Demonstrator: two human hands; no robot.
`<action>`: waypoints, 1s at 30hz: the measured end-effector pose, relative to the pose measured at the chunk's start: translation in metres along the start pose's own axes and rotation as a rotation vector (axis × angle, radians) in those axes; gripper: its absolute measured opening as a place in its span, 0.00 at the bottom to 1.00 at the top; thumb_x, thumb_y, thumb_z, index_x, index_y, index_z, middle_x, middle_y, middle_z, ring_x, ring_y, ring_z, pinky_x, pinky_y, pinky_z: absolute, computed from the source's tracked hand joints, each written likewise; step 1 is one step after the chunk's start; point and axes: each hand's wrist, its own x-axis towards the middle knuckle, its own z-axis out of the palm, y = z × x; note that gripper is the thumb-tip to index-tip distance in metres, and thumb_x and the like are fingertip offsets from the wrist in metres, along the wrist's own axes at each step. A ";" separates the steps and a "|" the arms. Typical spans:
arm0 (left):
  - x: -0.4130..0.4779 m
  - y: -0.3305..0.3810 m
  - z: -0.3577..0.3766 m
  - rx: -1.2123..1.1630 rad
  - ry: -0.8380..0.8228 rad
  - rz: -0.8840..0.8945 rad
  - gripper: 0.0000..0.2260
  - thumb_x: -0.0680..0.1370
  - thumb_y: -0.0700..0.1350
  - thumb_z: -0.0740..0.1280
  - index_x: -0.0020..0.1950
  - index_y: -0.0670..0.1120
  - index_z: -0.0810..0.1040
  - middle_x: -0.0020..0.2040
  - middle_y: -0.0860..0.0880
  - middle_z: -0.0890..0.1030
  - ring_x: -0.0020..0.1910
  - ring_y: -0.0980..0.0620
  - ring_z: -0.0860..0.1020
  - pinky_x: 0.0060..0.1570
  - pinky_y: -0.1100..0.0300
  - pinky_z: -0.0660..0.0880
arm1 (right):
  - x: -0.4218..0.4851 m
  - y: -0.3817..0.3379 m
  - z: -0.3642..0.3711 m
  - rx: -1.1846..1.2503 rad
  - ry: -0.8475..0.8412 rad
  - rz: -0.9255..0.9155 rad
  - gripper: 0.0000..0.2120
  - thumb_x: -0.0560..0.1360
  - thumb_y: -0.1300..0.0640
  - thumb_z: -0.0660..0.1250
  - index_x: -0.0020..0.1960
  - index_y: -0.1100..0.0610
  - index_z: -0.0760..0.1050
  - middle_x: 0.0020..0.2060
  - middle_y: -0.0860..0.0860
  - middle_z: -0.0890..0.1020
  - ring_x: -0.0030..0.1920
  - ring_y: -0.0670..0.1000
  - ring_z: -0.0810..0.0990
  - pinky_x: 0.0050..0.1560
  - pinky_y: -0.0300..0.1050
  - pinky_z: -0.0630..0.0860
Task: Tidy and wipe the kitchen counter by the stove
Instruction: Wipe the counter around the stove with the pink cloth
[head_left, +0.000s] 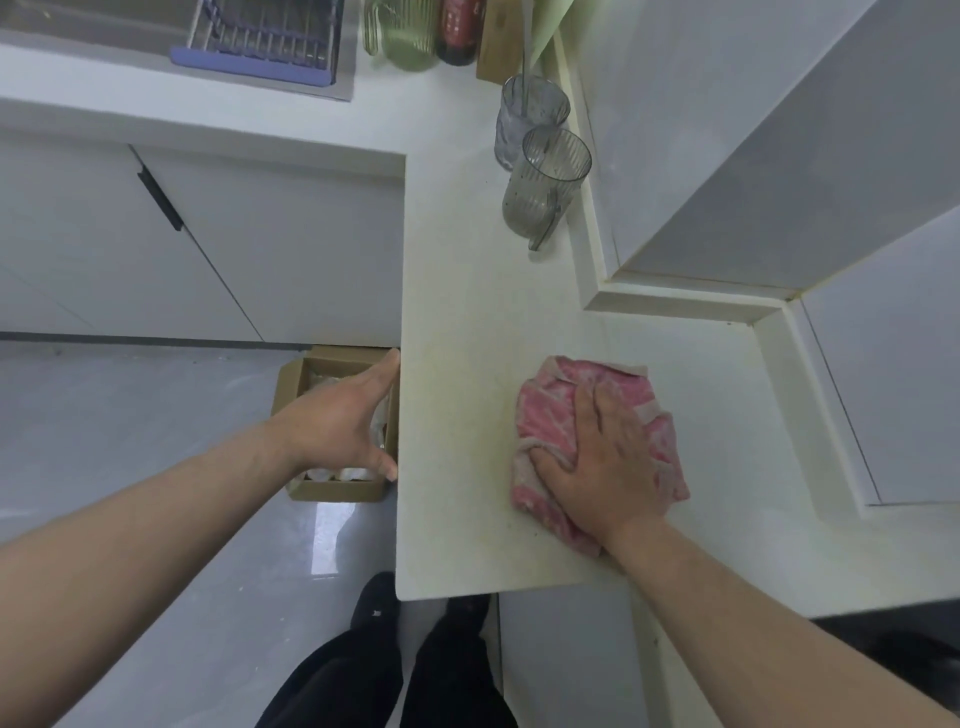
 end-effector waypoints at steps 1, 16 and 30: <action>-0.001 0.001 0.000 0.004 0.000 -0.003 0.63 0.57 0.53 0.83 0.75 0.68 0.39 0.74 0.61 0.66 0.66 0.52 0.72 0.45 0.61 0.70 | -0.007 0.000 0.002 0.000 -0.009 0.001 0.45 0.73 0.27 0.49 0.80 0.51 0.42 0.80 0.52 0.47 0.79 0.52 0.44 0.77 0.49 0.41; -0.011 0.001 0.002 0.090 -0.015 -0.025 0.60 0.60 0.60 0.80 0.76 0.65 0.38 0.77 0.54 0.64 0.69 0.48 0.71 0.59 0.47 0.76 | -0.109 0.011 0.034 -0.021 -0.057 0.017 0.45 0.70 0.24 0.40 0.79 0.50 0.40 0.80 0.52 0.50 0.79 0.54 0.48 0.77 0.48 0.41; -0.006 -0.006 0.006 0.073 -0.014 0.016 0.61 0.59 0.59 0.81 0.74 0.69 0.36 0.75 0.58 0.66 0.66 0.47 0.74 0.58 0.46 0.76 | -0.003 0.005 -0.001 -0.040 -0.026 -0.010 0.45 0.70 0.26 0.41 0.80 0.50 0.42 0.80 0.51 0.46 0.79 0.51 0.45 0.74 0.44 0.39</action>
